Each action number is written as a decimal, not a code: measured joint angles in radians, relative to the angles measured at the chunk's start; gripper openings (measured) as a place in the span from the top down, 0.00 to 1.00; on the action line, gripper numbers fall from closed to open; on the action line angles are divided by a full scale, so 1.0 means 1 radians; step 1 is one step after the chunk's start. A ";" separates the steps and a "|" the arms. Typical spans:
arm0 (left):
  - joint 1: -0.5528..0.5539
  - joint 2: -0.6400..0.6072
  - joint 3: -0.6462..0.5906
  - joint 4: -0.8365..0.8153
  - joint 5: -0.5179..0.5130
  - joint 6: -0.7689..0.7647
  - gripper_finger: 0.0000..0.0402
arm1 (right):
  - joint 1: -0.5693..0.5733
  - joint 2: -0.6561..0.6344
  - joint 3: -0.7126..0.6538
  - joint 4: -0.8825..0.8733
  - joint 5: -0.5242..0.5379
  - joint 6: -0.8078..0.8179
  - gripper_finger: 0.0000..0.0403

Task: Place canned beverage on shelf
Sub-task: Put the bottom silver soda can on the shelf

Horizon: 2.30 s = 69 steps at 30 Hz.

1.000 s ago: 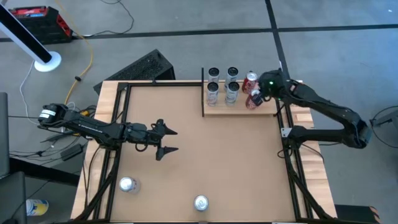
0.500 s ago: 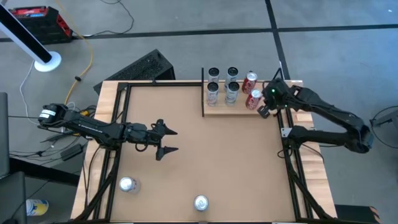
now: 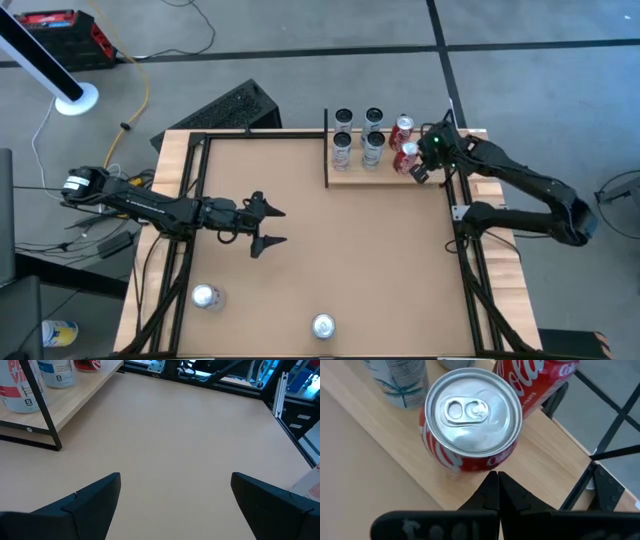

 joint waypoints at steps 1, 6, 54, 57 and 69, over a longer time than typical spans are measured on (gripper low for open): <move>0.000 0.000 0.000 0.000 0.000 0.000 0.09 | -0.005 0.009 0.000 0.008 0.000 -0.006 0.96; 0.000 0.000 0.000 0.000 0.000 0.000 0.09 | -0.021 0.057 0.000 0.037 0.000 -0.011 0.96; -0.280 0.384 0.311 0.289 -0.068 0.017 0.09 | 1.000 -0.219 -0.436 1.091 -0.056 -0.168 0.95; -0.280 0.459 0.419 0.259 -0.042 0.052 0.09 | 1.024 -0.186 -0.495 1.256 -0.079 -0.265 0.95; -0.303 0.607 0.750 -0.002 0.008 0.172 0.09 | 0.953 -0.139 -0.515 1.374 -0.079 -0.370 0.95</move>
